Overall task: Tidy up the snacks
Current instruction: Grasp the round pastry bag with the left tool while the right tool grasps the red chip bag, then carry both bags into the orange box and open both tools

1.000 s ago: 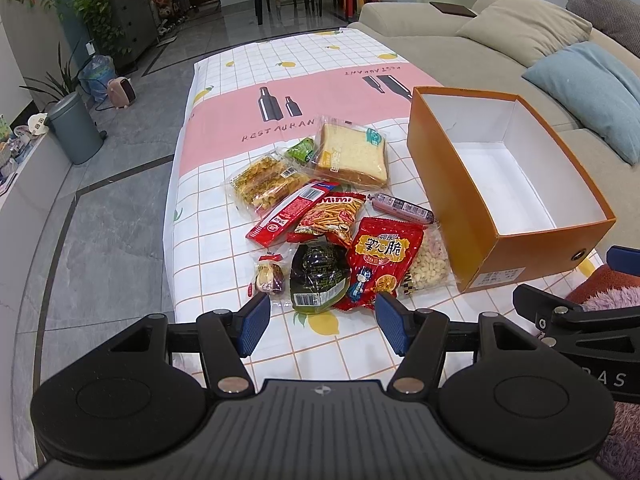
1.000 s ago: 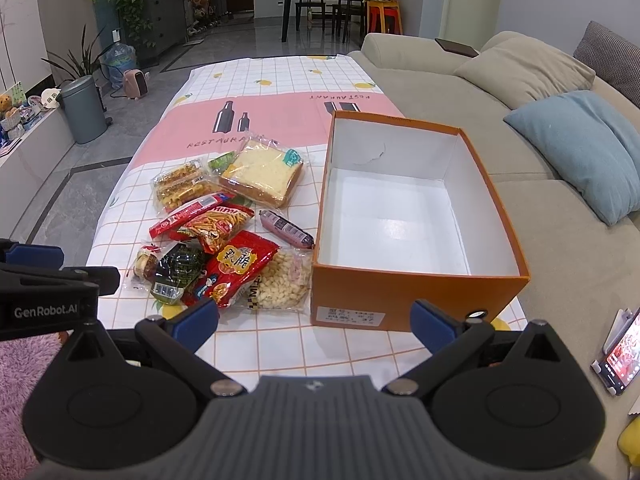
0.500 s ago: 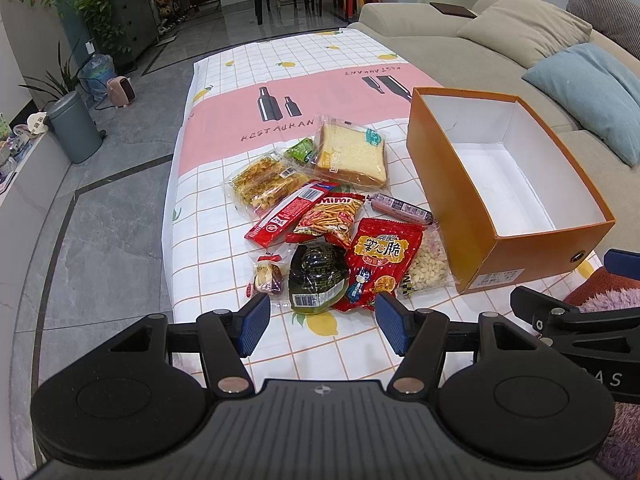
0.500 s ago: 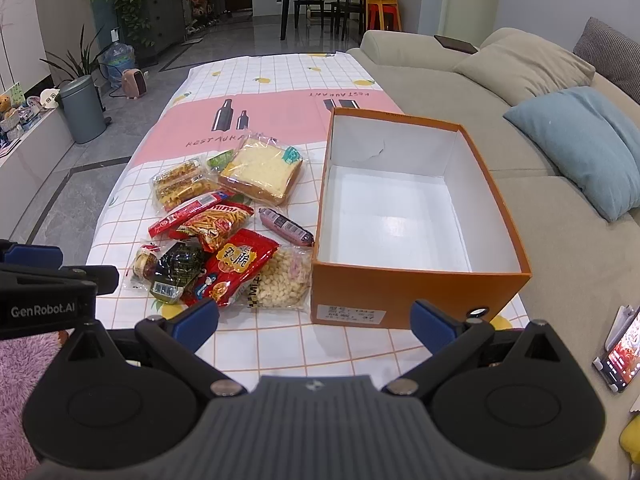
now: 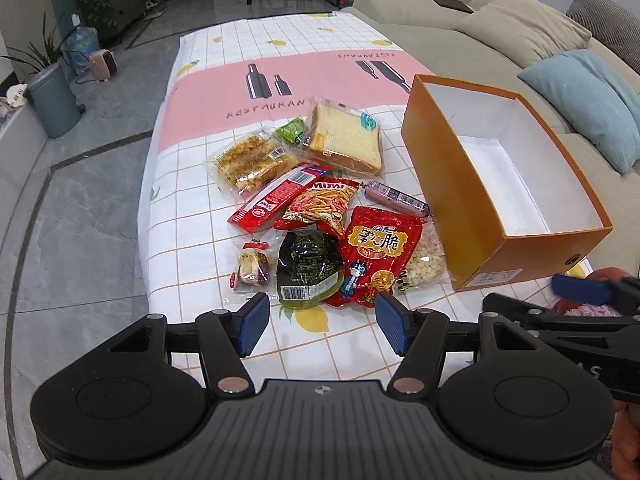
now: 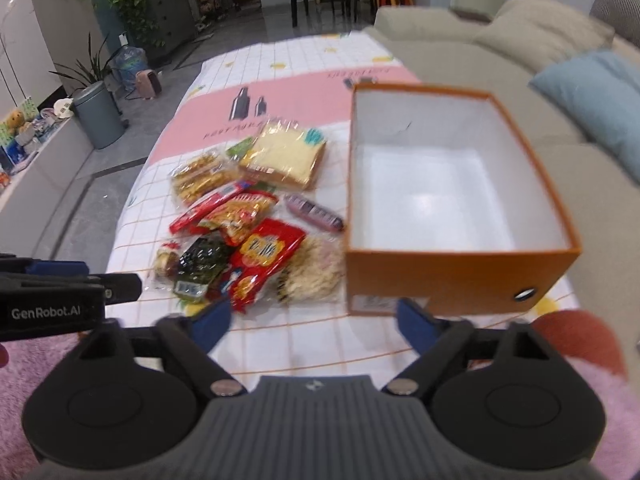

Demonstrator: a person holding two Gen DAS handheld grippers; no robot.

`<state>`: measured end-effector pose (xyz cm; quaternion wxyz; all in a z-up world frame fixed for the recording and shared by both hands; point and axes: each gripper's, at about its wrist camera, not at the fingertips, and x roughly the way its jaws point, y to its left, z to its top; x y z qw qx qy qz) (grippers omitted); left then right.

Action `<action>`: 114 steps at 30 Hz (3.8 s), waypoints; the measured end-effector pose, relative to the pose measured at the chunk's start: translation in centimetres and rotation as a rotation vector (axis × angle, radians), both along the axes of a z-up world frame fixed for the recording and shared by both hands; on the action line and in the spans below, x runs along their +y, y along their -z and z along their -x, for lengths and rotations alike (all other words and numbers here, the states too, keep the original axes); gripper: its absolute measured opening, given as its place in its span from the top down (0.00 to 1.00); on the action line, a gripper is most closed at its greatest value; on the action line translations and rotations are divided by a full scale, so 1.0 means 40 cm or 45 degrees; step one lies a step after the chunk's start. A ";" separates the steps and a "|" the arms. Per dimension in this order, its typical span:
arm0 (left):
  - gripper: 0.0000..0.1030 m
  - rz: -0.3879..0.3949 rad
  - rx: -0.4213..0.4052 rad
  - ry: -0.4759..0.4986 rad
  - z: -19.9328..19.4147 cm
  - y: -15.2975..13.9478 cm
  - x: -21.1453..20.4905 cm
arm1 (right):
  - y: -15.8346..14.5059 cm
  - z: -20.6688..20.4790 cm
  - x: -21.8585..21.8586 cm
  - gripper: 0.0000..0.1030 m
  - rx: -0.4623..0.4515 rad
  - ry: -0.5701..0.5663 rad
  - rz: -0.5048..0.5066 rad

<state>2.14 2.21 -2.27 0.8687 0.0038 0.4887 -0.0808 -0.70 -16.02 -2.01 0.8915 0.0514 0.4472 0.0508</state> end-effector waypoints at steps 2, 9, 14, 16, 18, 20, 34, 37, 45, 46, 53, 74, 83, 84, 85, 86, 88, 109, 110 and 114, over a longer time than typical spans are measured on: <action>0.30 -0.016 0.003 0.013 -0.012 0.013 0.009 | 0.019 -0.016 0.008 0.31 0.040 -0.017 -0.036; 0.30 0.055 0.135 -0.037 -0.068 0.070 0.071 | 0.078 -0.070 0.063 0.49 0.097 -0.144 -0.145; 0.30 -0.008 0.135 -0.060 -0.125 0.114 0.093 | 0.115 -0.128 0.108 0.49 0.092 -0.186 -0.130; 0.30 -0.010 0.139 -0.067 -0.148 0.138 0.105 | 0.128 -0.157 0.117 0.49 0.108 -0.171 -0.127; 0.30 -0.005 0.144 -0.087 -0.174 0.164 0.115 | 0.145 -0.183 0.125 0.49 0.116 -0.163 -0.125; 0.30 -0.009 0.154 -0.109 -0.195 0.188 0.125 | 0.165 -0.206 0.136 0.49 0.122 -0.157 -0.098; 0.33 0.024 0.210 -0.146 -0.279 0.274 0.139 | 0.247 -0.293 0.133 0.49 0.120 -0.111 -0.098; 0.28 0.018 0.207 -0.150 -0.289 0.283 0.137 | 0.254 -0.292 0.145 0.49 0.081 -0.135 -0.078; 0.29 0.040 0.190 -0.174 -0.299 0.302 0.143 | 0.259 -0.279 0.161 0.59 0.039 -0.165 -0.083; 0.33 0.043 0.188 -0.169 -0.298 0.300 0.142 | 0.260 -0.278 0.160 0.60 0.031 -0.163 -0.085; 0.51 0.016 0.148 -0.180 -0.287 0.287 0.144 | 0.229 -0.264 0.150 0.74 -0.061 -0.163 -0.078; 0.55 0.096 -0.041 -0.199 -0.139 0.079 0.094 | 0.051 -0.148 0.113 0.82 -0.331 -0.173 -0.006; 0.55 0.156 -0.105 -0.021 -0.153 -0.051 -0.044 | -0.066 -0.111 -0.012 0.82 -0.441 -0.047 -0.037; 0.55 0.170 -0.106 0.003 -0.161 -0.063 -0.067 | -0.077 -0.110 -0.033 0.82 -0.447 -0.028 -0.040; 0.55 0.183 -0.105 0.025 -0.168 -0.070 -0.087 | -0.087 -0.110 -0.053 0.82 -0.453 -0.008 -0.042; 0.55 0.192 -0.105 0.049 -0.175 -0.078 -0.110 | -0.097 -0.112 -0.078 0.82 -0.460 0.017 -0.036; 0.55 0.200 -0.102 0.099 -0.193 -0.087 -0.158 | -0.111 -0.112 -0.120 0.82 -0.473 0.066 -0.016; 0.55 0.043 0.153 0.311 -0.329 0.030 -0.467 | 0.050 -0.234 -0.374 0.82 -0.090 0.239 -0.109; 0.55 0.027 0.157 0.310 -0.333 0.037 -0.470 | 0.060 -0.239 -0.371 0.82 -0.075 0.233 -0.087; 0.55 -0.013 0.184 0.325 -0.350 0.056 -0.486 | 0.095 -0.260 -0.374 0.82 0.003 0.197 -0.090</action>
